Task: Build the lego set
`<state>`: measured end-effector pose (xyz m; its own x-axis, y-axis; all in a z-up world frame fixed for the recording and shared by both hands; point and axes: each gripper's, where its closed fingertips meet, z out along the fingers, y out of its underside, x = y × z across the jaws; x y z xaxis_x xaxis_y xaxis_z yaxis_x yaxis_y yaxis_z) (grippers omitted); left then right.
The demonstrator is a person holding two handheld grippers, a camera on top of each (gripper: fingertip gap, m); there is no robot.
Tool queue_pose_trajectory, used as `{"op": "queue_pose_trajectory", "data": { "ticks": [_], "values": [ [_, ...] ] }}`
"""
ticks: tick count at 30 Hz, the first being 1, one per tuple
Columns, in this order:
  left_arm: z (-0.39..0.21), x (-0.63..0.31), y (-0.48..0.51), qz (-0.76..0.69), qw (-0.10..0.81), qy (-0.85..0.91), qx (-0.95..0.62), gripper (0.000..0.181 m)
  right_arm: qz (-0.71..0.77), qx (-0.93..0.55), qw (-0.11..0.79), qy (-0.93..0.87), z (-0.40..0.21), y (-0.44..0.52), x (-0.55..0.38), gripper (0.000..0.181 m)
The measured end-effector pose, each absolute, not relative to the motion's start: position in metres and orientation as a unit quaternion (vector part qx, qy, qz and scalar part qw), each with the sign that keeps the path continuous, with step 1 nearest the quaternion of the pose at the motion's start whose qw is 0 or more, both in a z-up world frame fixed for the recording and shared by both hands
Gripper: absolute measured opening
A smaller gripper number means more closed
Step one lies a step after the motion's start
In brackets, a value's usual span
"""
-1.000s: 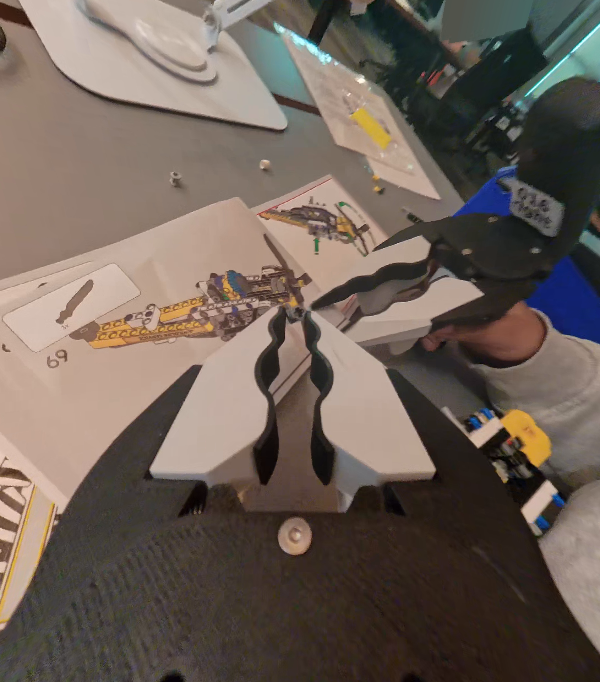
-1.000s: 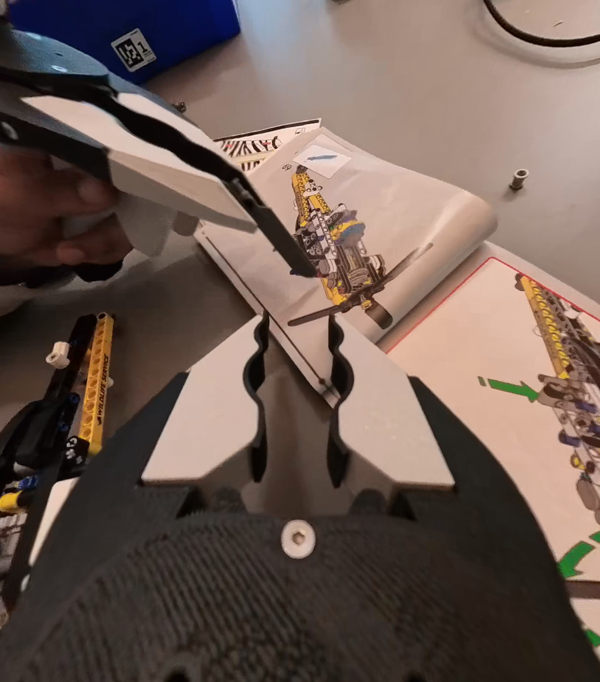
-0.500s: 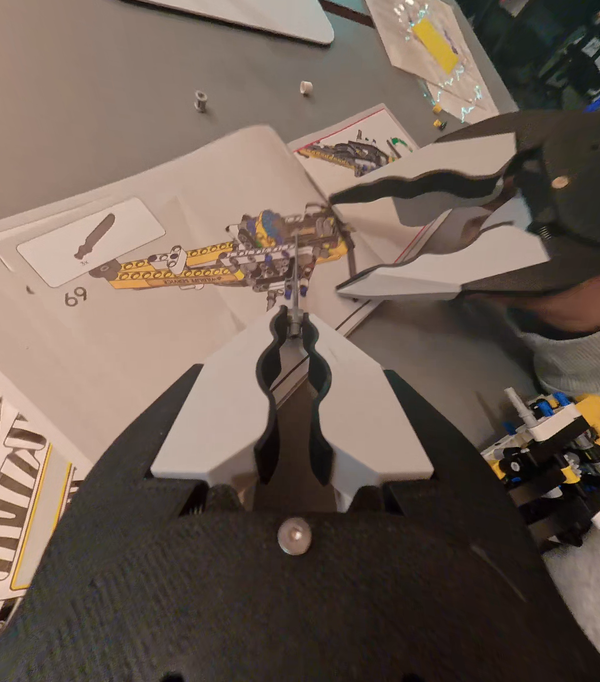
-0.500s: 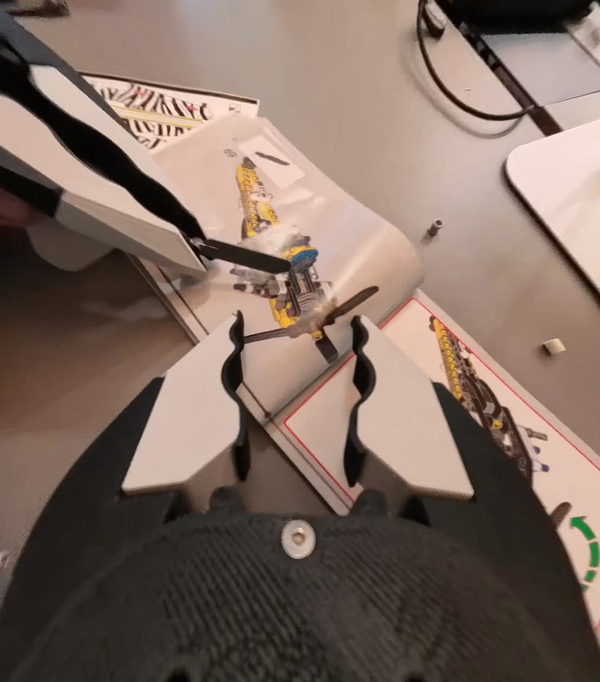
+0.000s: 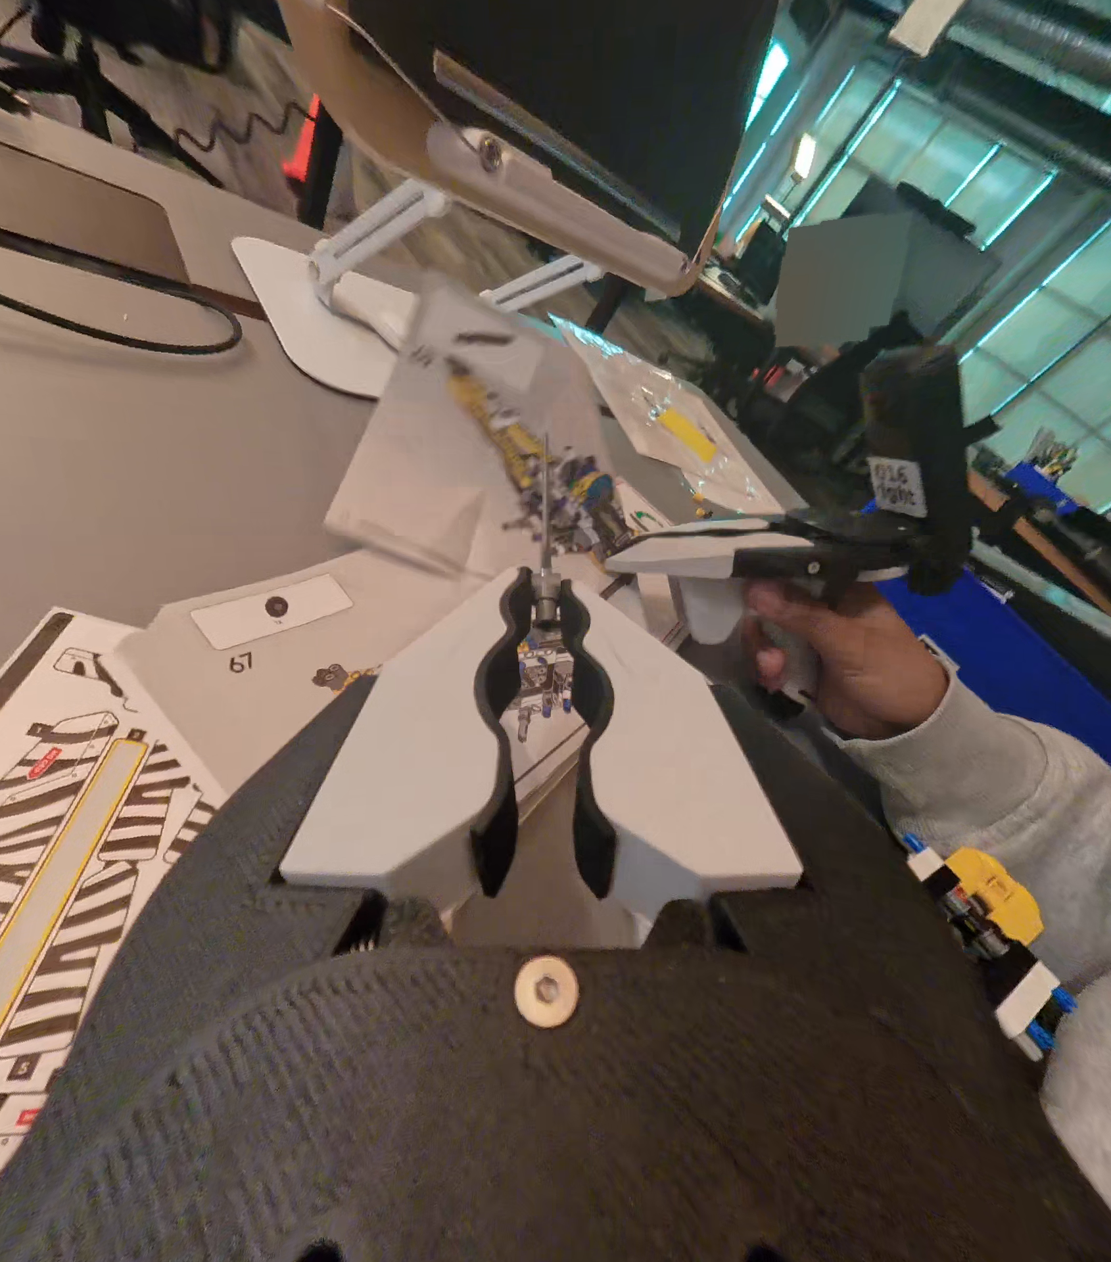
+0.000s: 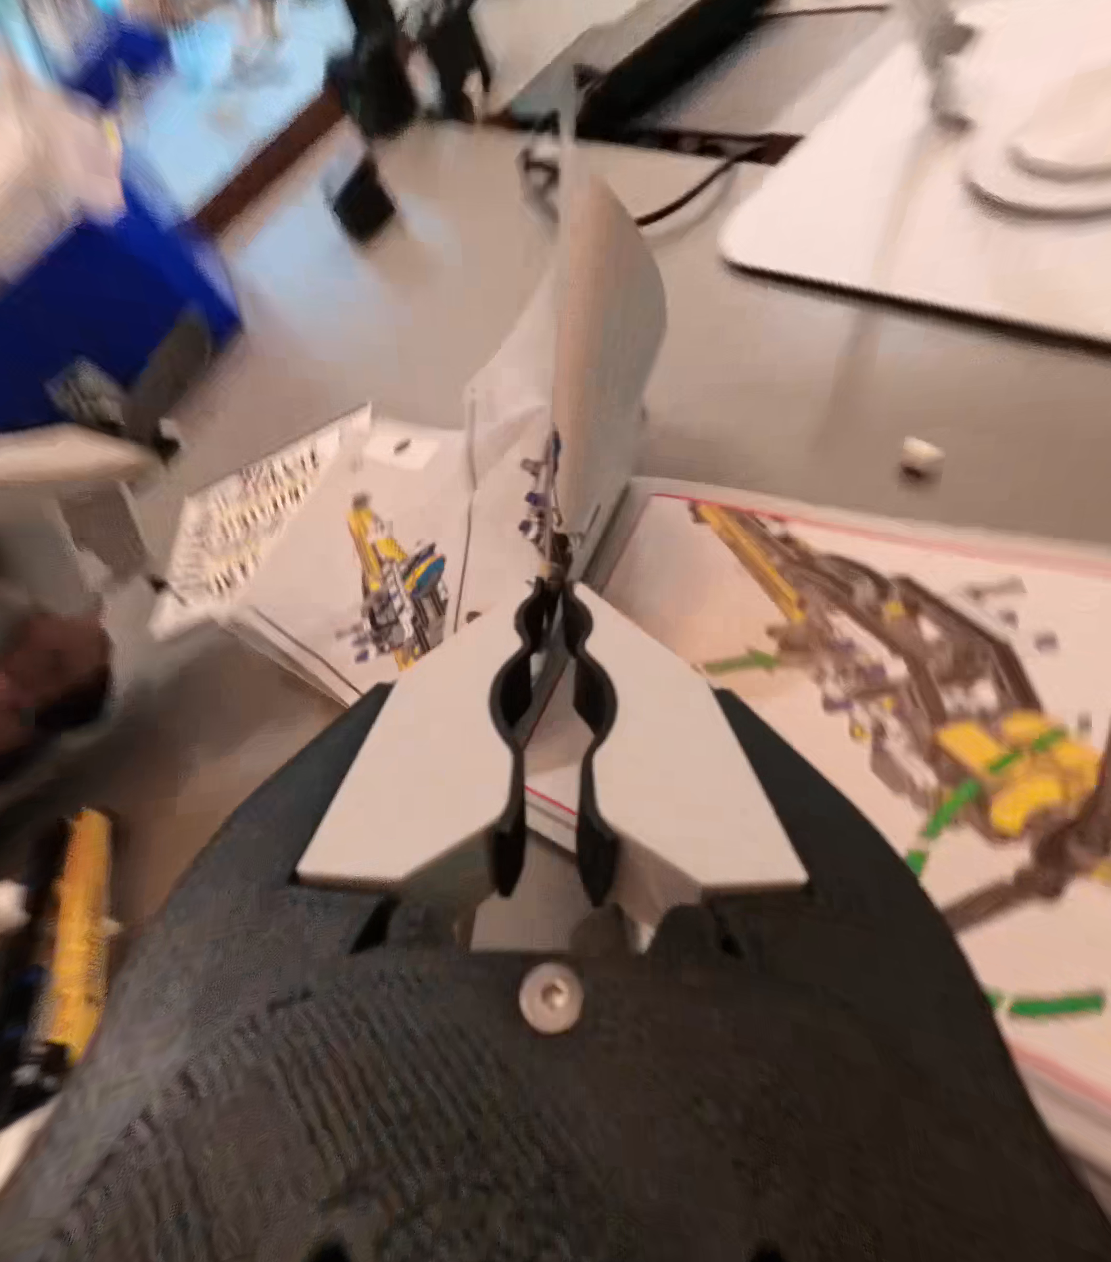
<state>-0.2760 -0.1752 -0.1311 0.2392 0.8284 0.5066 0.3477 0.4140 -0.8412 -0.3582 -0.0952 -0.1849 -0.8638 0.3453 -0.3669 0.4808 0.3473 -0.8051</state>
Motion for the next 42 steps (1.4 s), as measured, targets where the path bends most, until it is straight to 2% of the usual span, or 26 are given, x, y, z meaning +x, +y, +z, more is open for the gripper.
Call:
{"op": "queue_pose_trajectory", "data": {
  "ticks": [1, 5, 9, 13, 16, 21, 23, 27, 33, 35, 39, 42],
  "values": [
    [-0.133, -0.277, -0.175, 0.191, 0.604, -0.588, -0.503, 0.005, -0.529, 0.298, 0.099, 0.788, -0.182, -0.087, -0.368, 0.005],
    [-0.144, -0.282, -0.165, 0.156, 0.601, -0.599, -0.505, 0.005, -0.609, 0.411, 0.195, 0.650, -0.164, -0.053, -0.402, 0.000],
    [-0.165, -0.297, -0.168, 0.141, 0.564, -0.644, -0.497, 0.005, -0.660, 0.373, 0.191, 0.623, -0.142, -0.041, -0.403, 0.004],
    [-0.167, -0.321, -0.153, 0.081, 0.575, -0.649, -0.491, 0.005, -0.644, 0.240, 0.114, 0.717, -0.137, -0.064, -0.370, 0.053],
    [-0.150, -0.343, -0.130, 0.062, 0.600, -0.618, -0.503, 0.005, -0.591, 0.147, -0.027, 0.792, -0.151, -0.080, -0.357, 0.088],
    [-0.125, -0.373, -0.080, 0.001, 0.635, -0.529, -0.563, 0.005, -0.470, 0.082, -0.253, 0.841, -0.177, -0.078, -0.372, 0.054],
    [-0.108, -0.379, -0.072, -0.018, 0.665, -0.499, -0.556, 0.006, -0.448, 0.104, -0.284, 0.841, -0.181, -0.066, -0.385, 0.034],
    [-0.091, -0.380, -0.088, -0.021, 0.709, -0.483, -0.513, 0.005, -0.482, 0.233, -0.200, 0.821, -0.178, -0.037, -0.405, 0.036],
    [-0.117, -0.381, -0.120, -0.062, 0.740, -0.510, -0.435, 0.005, -0.620, 0.386, 0.051, 0.681, -0.155, 0.007, -0.429, 0.044],
    [-0.120, -0.382, -0.119, -0.084, 0.746, -0.509, -0.421, 0.005, -0.664, 0.408, 0.105, 0.618, -0.145, 0.025, -0.439, 0.035],
    [-0.127, -0.380, -0.108, -0.085, 0.736, -0.502, -0.447, 0.005, -0.683, 0.420, 0.155, 0.577, -0.142, 0.041, -0.445, 0.016],
    [-0.129, -0.378, -0.102, -0.068, 0.725, -0.495, -0.475, 0.005, -0.677, 0.418, 0.156, 0.584, -0.144, 0.039, -0.444, 0.011]
  ]
}}
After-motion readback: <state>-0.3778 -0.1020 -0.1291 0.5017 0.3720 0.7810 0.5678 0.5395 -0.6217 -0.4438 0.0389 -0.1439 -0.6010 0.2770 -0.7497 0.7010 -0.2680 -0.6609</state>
